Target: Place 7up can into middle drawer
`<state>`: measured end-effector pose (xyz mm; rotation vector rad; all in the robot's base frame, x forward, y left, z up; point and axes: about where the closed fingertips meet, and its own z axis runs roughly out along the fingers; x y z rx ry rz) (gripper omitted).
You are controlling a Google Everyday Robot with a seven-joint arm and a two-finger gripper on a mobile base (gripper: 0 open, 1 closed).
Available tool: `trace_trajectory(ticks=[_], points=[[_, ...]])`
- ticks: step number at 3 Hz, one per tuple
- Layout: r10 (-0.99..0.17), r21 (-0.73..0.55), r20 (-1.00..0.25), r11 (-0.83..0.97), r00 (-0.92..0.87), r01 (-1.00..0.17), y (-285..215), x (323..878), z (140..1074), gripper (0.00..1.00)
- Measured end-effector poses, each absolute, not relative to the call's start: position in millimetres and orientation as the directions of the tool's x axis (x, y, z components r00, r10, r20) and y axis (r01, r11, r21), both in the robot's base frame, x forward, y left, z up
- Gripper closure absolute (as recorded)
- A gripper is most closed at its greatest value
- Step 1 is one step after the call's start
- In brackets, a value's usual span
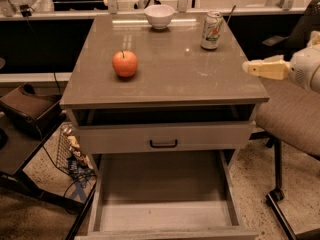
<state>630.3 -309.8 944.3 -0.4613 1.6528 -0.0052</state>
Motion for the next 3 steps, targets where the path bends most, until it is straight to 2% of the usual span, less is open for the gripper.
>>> trace_trajectory(ticks=[2, 3], points=[[-0.276, -0.246, -0.960, 0.920, -0.058, -0.307, -299, 643, 947, 0.00], [-0.200, -0.183, -0.979, 0.928, -0.021, -0.325, -287, 687, 948, 0.00]])
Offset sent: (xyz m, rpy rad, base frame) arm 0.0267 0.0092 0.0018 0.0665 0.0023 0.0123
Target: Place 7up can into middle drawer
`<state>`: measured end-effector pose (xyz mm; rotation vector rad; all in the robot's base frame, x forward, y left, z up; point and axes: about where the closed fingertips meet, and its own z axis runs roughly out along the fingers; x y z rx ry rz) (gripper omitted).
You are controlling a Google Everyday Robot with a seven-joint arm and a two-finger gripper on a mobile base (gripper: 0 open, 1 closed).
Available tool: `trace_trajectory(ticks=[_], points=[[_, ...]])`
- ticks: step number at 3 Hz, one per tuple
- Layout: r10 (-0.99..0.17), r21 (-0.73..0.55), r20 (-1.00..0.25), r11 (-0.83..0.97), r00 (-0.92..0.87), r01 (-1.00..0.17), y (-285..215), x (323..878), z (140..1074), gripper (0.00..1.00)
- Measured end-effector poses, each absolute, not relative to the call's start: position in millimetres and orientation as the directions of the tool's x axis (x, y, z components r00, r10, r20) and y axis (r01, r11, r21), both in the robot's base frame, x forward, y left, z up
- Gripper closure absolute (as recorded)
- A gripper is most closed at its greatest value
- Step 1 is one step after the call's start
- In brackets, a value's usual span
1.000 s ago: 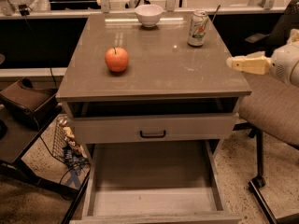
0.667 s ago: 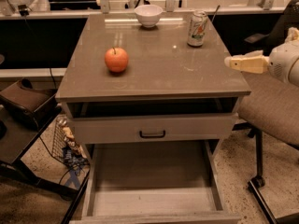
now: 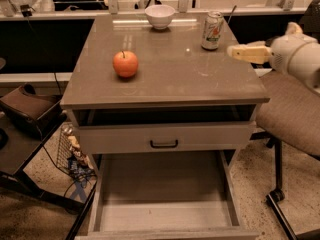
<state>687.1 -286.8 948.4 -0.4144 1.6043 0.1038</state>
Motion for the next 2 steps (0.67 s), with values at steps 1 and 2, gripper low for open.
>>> trace_trajectory(ticks=[1, 2], points=[[-0.133, -0.128, -0.991, 0.928, 0.010, -0.349, -276, 747, 954, 0.00], [-0.111, -0.105, -0.994, 0.918, 0.008, -0.382, -260, 805, 960, 0.00]])
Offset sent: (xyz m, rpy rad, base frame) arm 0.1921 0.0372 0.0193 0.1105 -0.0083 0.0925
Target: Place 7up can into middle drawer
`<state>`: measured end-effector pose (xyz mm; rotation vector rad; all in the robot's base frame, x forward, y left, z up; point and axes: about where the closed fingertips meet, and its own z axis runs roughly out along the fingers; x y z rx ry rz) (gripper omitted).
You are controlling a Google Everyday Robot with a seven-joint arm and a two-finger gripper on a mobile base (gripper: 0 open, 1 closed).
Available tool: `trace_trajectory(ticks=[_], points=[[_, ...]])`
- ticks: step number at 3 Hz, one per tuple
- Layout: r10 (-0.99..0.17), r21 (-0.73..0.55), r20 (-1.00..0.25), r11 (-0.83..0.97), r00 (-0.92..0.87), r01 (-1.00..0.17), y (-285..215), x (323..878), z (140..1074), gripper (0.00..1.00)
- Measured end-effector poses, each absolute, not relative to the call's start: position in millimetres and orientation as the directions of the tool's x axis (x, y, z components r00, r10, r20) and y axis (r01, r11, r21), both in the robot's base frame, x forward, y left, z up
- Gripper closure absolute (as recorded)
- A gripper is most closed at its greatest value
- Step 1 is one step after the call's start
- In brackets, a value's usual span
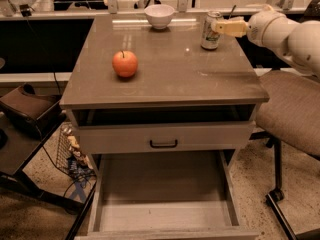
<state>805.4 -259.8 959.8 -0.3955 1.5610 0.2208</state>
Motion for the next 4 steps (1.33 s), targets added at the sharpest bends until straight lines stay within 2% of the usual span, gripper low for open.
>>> trace_trajectory(ticks=[1, 3, 4], points=[[-0.124, -0.104, -0.992, 0.911, -0.026, -0.400, -244, 851, 956, 0.00], [-0.107, -0.051, -0.987, 0.918, -0.122, -0.394, -235, 900, 911, 0.00], [-0.097, -0.033, -0.985, 0.920, -0.144, -0.391, -228, 910, 887, 0.15]])
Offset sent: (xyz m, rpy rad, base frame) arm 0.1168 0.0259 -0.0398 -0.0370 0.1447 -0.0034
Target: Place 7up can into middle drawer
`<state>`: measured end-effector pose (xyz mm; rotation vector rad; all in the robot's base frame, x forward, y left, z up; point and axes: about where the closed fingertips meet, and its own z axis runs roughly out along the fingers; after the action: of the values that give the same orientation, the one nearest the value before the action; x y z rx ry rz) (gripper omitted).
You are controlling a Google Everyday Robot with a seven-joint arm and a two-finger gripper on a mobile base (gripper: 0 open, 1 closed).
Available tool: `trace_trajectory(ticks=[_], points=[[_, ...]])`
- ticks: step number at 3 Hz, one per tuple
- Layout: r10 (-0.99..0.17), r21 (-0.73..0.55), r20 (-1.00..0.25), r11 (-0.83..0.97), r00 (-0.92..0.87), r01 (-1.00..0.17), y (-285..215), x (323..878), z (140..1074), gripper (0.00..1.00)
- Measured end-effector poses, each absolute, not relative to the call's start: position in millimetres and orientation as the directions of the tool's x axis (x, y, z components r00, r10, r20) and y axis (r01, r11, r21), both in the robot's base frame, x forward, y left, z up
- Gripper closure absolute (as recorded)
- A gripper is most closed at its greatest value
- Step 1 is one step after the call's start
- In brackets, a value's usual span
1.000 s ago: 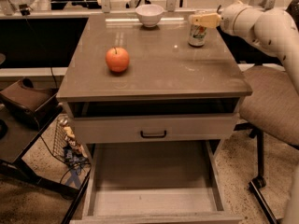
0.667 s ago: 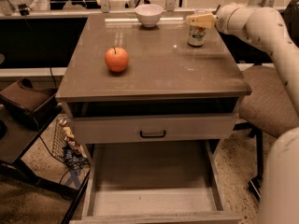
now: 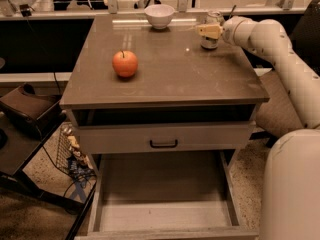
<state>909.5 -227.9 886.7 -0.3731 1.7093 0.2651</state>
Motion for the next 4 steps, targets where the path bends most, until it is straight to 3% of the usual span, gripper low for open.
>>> trace_trajectory(ticks=[3, 4], points=[[-0.097, -0.030, -0.984, 0.916, -0.148, -0.400, -220, 912, 883, 0.86], [-0.089, -0.025, -0.986, 0.917, -0.144, -0.399, -219, 921, 888, 1.00]])
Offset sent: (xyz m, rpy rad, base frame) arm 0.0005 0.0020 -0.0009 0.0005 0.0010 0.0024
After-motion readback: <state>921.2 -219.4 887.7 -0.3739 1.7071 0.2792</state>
